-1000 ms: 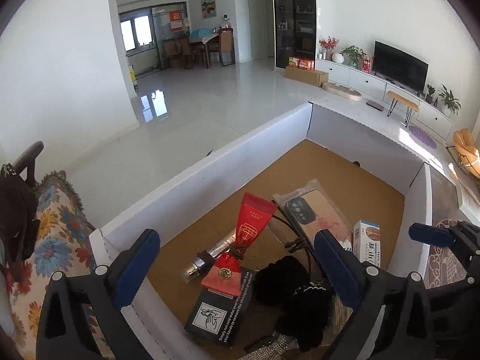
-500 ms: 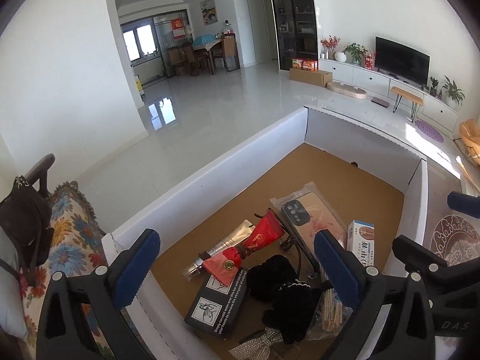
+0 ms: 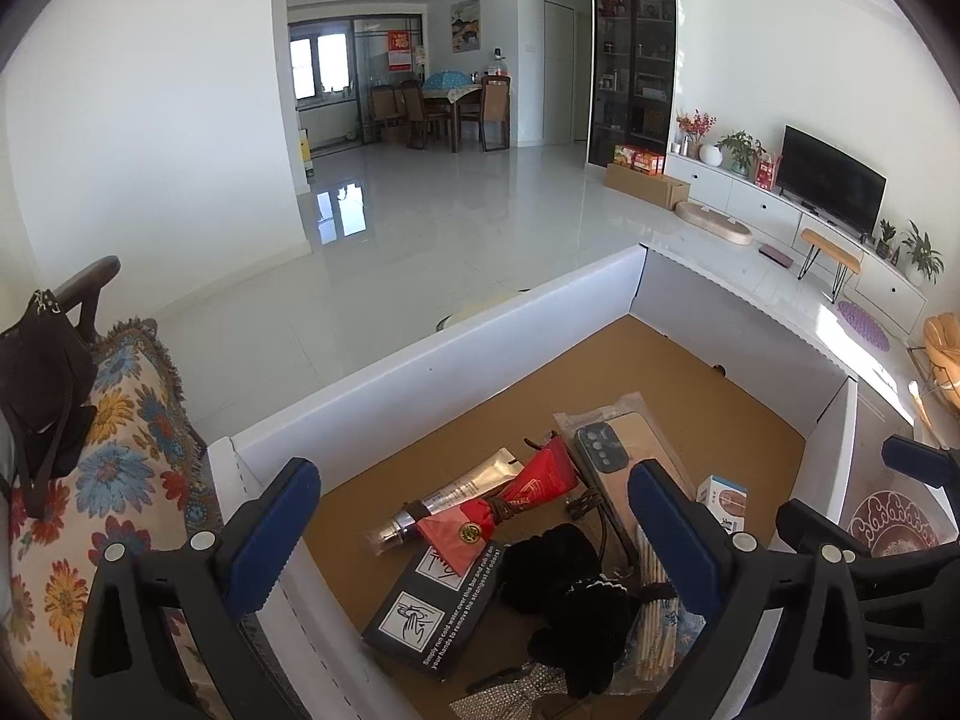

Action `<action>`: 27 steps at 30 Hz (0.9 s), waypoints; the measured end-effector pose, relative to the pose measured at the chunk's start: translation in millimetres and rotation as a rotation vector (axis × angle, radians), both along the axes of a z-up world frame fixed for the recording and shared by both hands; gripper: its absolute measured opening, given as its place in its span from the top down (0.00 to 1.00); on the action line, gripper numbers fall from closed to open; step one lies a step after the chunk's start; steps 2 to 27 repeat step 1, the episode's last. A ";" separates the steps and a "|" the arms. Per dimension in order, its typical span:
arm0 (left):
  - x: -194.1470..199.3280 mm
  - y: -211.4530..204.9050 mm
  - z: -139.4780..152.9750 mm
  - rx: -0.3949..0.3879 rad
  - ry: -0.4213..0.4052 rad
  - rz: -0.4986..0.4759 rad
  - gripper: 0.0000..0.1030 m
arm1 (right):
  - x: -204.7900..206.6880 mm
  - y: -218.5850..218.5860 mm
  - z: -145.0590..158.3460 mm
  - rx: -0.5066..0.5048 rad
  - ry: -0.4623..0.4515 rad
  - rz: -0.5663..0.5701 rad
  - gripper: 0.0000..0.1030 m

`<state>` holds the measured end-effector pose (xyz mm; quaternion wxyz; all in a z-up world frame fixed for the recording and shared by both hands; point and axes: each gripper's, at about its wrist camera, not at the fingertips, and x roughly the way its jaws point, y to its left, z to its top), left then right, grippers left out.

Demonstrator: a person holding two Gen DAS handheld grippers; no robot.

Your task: Organize objects

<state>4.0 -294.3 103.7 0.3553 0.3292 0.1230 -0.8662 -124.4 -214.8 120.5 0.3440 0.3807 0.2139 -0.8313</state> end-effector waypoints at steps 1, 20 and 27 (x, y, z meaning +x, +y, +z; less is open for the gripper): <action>0.2 0.7 0.4 -0.008 0.002 0.006 0.00 | 0.3 0.0 -0.2 0.000 -0.002 0.000 0.00; 0.2 0.7 0.4 -0.008 0.002 0.006 0.00 | 0.3 0.0 -0.2 0.000 -0.002 0.000 0.00; 0.2 0.7 0.4 -0.008 0.002 0.006 0.00 | 0.3 0.0 -0.2 0.000 -0.002 0.000 0.00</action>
